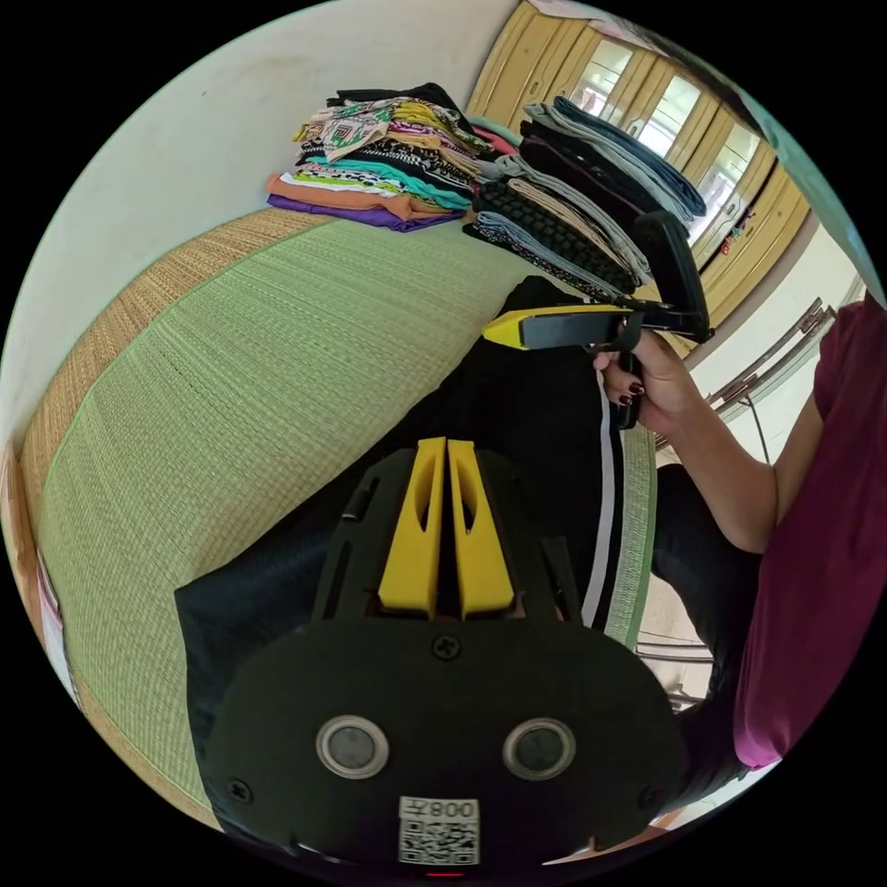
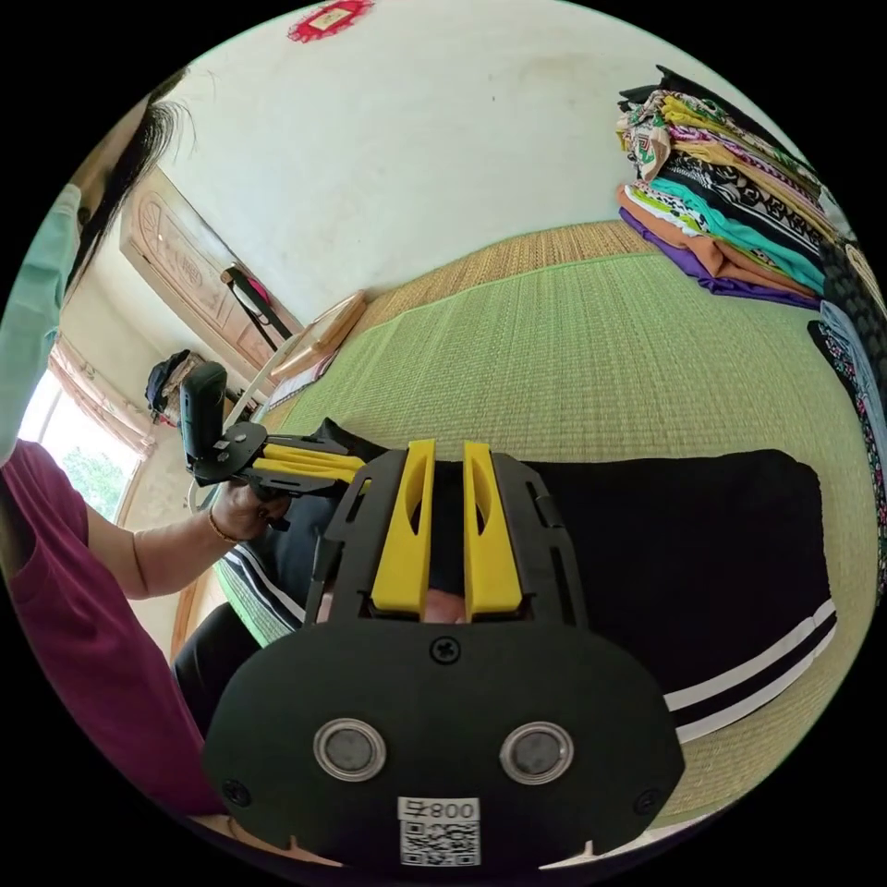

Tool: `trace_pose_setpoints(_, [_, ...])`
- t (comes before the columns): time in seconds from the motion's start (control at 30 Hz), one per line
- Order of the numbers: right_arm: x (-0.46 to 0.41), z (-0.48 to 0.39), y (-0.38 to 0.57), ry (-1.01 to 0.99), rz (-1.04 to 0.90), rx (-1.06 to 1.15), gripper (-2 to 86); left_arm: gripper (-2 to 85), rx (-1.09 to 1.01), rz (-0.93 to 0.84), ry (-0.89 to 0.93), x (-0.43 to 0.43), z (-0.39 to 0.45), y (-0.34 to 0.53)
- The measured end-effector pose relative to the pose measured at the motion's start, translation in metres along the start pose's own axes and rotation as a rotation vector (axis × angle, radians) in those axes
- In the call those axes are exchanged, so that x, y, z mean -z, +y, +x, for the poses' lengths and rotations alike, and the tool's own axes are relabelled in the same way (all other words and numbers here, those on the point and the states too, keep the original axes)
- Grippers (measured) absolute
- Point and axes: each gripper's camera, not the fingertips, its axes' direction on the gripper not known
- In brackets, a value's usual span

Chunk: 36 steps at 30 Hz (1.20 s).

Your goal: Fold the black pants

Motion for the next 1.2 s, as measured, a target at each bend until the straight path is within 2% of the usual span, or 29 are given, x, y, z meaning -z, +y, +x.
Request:
trace_pose_setpoints(0.1, [-0.006, -0.005, -0.005, -0.022, -0.035, 0.028, 5.1, 0.3, -0.005, 0.001, -0.011, -0.008, 0.007, -0.003])
trace_pose_setpoints(0.27, [-0.022, -0.007, -0.008, 0.099, -0.153, 0.023, 3.4, 0.2, 0.044, 0.020, -0.040, -0.023, 0.001, -0.011])
trace_pose_setpoints(0.43, [-0.002, -0.003, -0.004, 0.145, -0.052, -0.017, 2.4, 0.3, 0.066, 0.062, -0.082, -0.040, 0.000, -0.029])
trace_pose_setpoints(0.6, [0.035, 0.023, 0.010, 0.215, 0.060, -0.127, 1.8, 0.2, 0.088, -0.041, -0.132, -0.074, -0.003, -0.043])
trace_pose_setpoints(0.7, [0.061, 0.048, 0.023, 0.275, 0.109, -0.232, 1.3, 0.3, 0.121, 0.052, -0.066, -0.070, -0.006, -0.049])
trace_pose_setpoints(0.77, [0.071, 0.067, 0.031, 0.352, 0.090, -0.303, 0.7, 0.3, 0.108, 0.110, -0.053, -0.067, -0.001, -0.053])
trace_pose_setpoints(0.87, [0.065, 0.091, 0.036, 0.440, -0.025, -0.386, 0.3, 0.8, 0.070, 0.053, 0.011, -0.090, 0.008, -0.068])
trace_pose_setpoints(0.9, [0.063, 0.095, 0.037, 0.437, -0.048, -0.394, 0.3, 1.1, 0.068, 0.002, 0.009, -0.104, 0.011, -0.075])
trace_pose_setpoints(1.1, [0.072, 0.111, 0.050, 0.361, 0.008, -0.414, 0.0, 4.7, 0.021, 0.059, 0.113, -0.133, 0.022, -0.119])
trace_pose_setpoints(1.2, [0.077, 0.121, 0.056, 0.320, 0.024, -0.432, 0.0, 4.3, -0.004, -0.032, 0.102, -0.165, 0.024, -0.145])
